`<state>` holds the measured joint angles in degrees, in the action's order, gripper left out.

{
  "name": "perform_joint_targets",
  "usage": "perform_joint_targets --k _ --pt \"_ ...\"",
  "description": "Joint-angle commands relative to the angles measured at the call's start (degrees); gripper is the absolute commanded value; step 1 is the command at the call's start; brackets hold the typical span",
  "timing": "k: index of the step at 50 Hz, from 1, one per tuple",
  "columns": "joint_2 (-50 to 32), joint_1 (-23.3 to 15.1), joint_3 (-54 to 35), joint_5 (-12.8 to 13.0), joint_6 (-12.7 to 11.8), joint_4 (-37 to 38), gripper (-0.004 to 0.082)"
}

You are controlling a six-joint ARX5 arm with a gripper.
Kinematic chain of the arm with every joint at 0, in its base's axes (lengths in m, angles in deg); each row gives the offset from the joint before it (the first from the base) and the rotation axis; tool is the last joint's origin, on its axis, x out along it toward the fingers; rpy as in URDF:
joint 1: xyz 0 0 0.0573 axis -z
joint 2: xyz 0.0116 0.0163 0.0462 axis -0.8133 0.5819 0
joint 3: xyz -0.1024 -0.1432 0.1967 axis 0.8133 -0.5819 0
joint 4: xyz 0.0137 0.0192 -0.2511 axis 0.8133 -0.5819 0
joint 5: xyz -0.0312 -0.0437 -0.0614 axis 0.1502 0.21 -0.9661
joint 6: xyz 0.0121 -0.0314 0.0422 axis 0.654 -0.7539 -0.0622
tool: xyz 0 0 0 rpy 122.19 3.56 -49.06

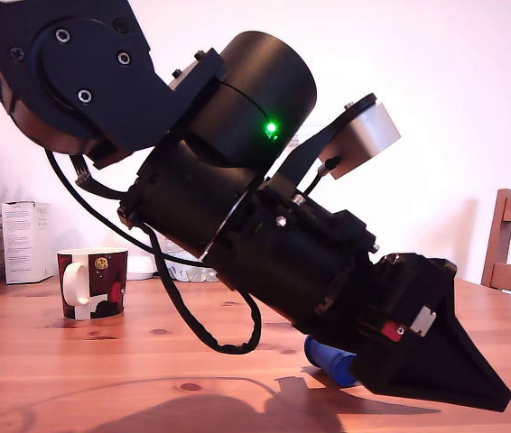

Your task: Pick up the coffee capsules from the table one by one and drop them inside the nearest coffee cup

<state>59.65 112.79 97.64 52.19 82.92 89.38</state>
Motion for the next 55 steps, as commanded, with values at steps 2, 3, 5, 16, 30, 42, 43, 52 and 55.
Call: perform_joint_targets --k 2,3,5,16,30,42,43,52,55 --pt "-1.22 0.44 -0.22 0.31 -1.81 1.27 0.0502" --pt "-1.22 0.52 -0.22 0.33 -2.03 1.4 0.0502" --pt "-1.22 0.57 -0.22 0.35 -2.91 1.92 0.0501" --pt "-1.4 1.14 -0.7 0.39 -5.01 5.79 0.05" --pt "-4.98 1.95 -5.92 4.0 -6.97 12.11 0.05" --pt "-10.8 2.08 -12.83 10.8 -9.73 16.74 0.05" --pt "-11.37 2.08 -13.44 11.3 -9.84 16.79 0.05" --pt "-15.15 2.08 -18.36 16.35 -13.25 18.01 0.05" --pt "-16.24 2.08 -19.85 18.23 -14.51 17.99 0.0499"
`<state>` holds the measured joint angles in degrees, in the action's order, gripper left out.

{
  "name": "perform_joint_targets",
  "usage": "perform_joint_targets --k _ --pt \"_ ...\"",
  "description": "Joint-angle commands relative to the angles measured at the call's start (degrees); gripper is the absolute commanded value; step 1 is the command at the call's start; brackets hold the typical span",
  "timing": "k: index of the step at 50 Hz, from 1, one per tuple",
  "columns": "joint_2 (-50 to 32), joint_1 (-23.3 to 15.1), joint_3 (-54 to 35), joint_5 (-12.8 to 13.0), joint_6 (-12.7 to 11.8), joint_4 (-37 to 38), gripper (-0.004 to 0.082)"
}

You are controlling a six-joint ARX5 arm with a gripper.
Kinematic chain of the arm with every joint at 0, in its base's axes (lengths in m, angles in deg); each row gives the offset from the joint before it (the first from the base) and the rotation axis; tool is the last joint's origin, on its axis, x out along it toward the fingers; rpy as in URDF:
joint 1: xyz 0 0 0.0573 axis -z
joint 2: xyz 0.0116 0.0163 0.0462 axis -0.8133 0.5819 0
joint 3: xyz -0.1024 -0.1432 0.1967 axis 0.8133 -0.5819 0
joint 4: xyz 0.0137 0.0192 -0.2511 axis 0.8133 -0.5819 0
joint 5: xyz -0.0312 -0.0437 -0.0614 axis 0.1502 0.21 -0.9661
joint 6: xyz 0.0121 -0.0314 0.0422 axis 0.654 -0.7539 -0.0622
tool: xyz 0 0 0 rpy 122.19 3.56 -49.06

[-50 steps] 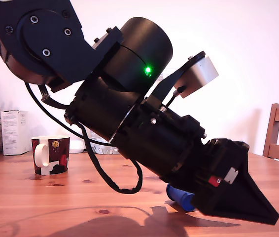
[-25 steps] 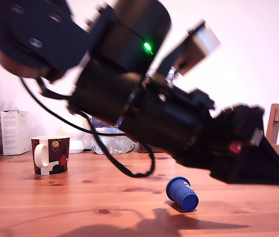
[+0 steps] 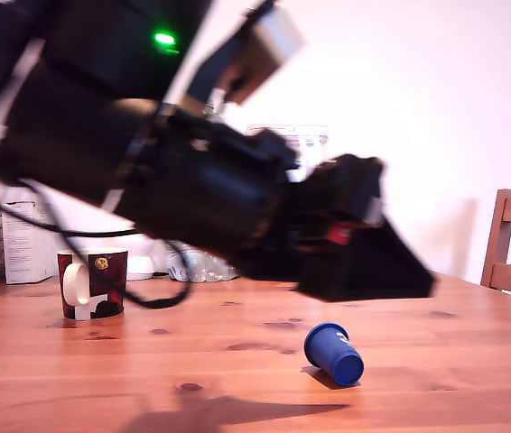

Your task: Pick up the coffee capsules from the table one by one and drop them inside the nearest coffee cup

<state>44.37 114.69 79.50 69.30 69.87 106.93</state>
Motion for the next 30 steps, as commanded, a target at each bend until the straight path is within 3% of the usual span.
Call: perform_joint_targets --k 1,8,13,30 --pt "-1.29 0.17 -2.16 1.75 -1.46 0.39 0.0499" --pt "-2.69 0.26 -4.79 6.49 -6.8 0.26 0.0498" --pt "-2.69 0.48 -4.85 7.3 -9.22 0.11 0.0498" --pt "-2.69 0.48 -4.85 7.28 -9.53 -0.52 0.0498"
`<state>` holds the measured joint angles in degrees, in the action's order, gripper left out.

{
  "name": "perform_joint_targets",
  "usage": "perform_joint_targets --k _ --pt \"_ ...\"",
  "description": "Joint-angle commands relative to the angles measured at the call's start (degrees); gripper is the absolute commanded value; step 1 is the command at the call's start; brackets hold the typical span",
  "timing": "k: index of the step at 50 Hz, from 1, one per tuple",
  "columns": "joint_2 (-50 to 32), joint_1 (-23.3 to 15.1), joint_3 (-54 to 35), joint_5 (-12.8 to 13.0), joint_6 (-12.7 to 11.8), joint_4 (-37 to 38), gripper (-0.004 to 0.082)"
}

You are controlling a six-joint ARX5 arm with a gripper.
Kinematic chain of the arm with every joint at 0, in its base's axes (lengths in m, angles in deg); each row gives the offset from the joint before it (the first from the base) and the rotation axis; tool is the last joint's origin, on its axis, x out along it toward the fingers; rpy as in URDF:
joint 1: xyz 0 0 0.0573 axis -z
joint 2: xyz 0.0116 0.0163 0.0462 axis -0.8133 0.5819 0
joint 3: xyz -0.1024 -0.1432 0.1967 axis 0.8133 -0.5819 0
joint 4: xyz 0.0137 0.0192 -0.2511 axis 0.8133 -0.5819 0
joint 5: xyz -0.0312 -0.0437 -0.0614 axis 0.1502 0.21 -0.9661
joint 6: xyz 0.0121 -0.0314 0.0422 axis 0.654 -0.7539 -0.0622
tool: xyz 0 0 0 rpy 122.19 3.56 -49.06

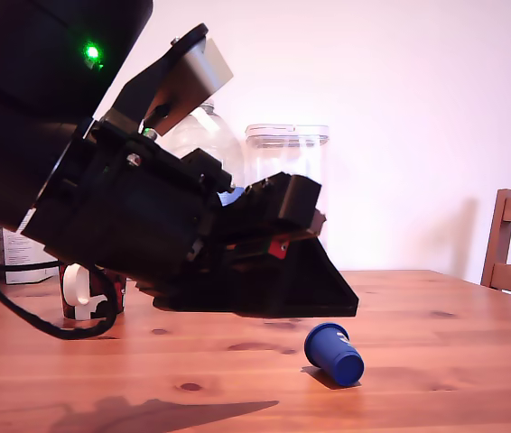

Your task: Pick up the coffee capsules from the table one by one and drop them inside the nearest coffee cup

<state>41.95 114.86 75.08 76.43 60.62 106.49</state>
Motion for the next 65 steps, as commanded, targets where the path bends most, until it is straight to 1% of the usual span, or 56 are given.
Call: perform_joint_targets --k 1,18,23,24,25,26,28,29,30,31,32,33,34,35,39,40,42,43,44,48,51,55,58,60,61,63,64,65 --pt "-0.24 0.31 -0.44 0.15 -0.28 -0.24 0.0498" --pt "-0.24 0.33 -0.44 0.15 -0.33 -0.68 0.0498" --pt "-0.24 0.33 -0.44 0.15 -1.16 -0.61 0.0498" --pt "-0.24 0.33 -0.44 0.15 -2.01 -0.57 0.0498" --pt "-0.24 0.33 -0.44 0.15 -2.01 -0.5 0.0498" --pt "-0.24 0.33 -0.44 0.17 -2.78 -0.39 0.0498" --pt "-0.24 0.33 -0.42 0.17 -3.1 -0.28 0.0498" --pt "-0.24 0.33 -0.42 0.2 -4.26 -0.2 0.0498" --pt "-0.24 0.33 -0.42 0.22 -4.26 0.04 0.0498" --pt "-0.24 0.33 -0.42 0.33 -5.4 0.24 0.0498" --pt "-0.24 0.33 -0.42 0.48 -5.66 0.5 0.0498" --pt "-0.24 0.33 -0.39 0.7 -5.66 0.66 0.0498" --pt "-0.24 0.33 -0.33 0.96 -6.88 0.76 0.0498" --pt "-0.24 0.33 -0.24 1.27 -7.34 0.81 0.0498" --pt "-0.24 0.33 0.48 2.6 -8.68 0.37 0.0498" --pt "-0.24 0.33 0.72 2.97 -8.68 0.24 0.0498" --pt "-0.22 0.33 1.36 3.78 -9.68 -0.24 0.0498" --pt "-0.22 0.33 1.7 4.09 -9.68 -0.63 0.0498" --pt "-0.22 0.33 2.16 4.35 -11.06 -1.2 0.0498" --pt "-0.11 0.31 4.04 4.85 -12.55 -3.63 0.0498" --pt "-0.11 0.31 5.42 5.31 -14.27 -5.49 0.0498" --pt "-0.09 0.31 7.19 6.29 -14.82 -7.85 0.0498" --pt "-0.04 0.31 8.2 7.61 -16.37 -9.57 0.0495" --pt "0.07 0.24 8.81 8.09 -16.7 -10.69 0.0493" --pt "0.2 0.2 9.05 8.15 -17.97 -11.13 0.0491" --pt "0.31 0.13 9.6 8.33 -19.32 -12.11 0.0482" --pt "0.31 0.0 9.9 8.39 -20.0 -12.76 0.0475" --pt "0.31 -0.11 10.25 8.39 -20.09 -13.29 0.0469"
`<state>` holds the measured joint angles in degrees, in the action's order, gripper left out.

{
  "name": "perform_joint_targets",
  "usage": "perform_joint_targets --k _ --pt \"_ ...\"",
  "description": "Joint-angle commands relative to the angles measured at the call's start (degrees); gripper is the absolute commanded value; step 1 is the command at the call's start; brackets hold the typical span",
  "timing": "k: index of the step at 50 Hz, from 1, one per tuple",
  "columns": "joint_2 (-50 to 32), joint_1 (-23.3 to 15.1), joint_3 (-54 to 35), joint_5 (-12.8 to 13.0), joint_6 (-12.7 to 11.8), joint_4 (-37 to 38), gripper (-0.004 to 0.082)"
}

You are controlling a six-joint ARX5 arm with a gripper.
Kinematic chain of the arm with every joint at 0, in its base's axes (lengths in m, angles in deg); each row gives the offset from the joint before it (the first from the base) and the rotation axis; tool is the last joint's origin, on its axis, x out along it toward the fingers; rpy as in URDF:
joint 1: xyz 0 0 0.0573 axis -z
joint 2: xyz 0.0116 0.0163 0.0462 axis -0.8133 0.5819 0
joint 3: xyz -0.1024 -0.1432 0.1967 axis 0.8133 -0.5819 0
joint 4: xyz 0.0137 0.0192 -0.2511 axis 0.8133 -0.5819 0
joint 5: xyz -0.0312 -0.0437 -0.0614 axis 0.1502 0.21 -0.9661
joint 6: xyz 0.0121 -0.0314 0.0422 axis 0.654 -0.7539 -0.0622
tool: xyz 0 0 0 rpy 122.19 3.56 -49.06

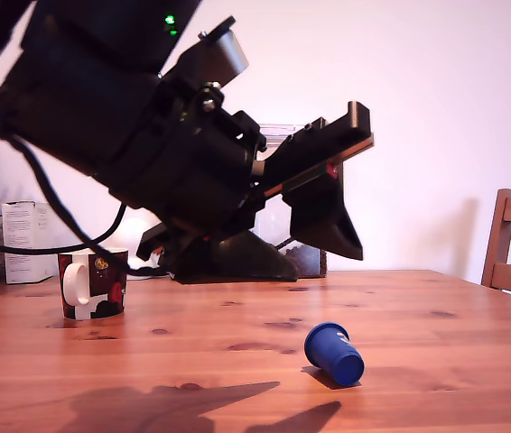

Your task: Pick up the coffee capsules from the table one by one and drop them inside the nearest coffee cup

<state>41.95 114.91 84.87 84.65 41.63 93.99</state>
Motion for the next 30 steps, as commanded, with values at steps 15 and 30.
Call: perform_joint_targets --k 15,30 --pt "0.37 -0.76 6.64 0.94 -8.5 -11.04 0.0407" --pt "5.9 -0.79 12.44 0.9 -10.88 -15.63 0.0408"
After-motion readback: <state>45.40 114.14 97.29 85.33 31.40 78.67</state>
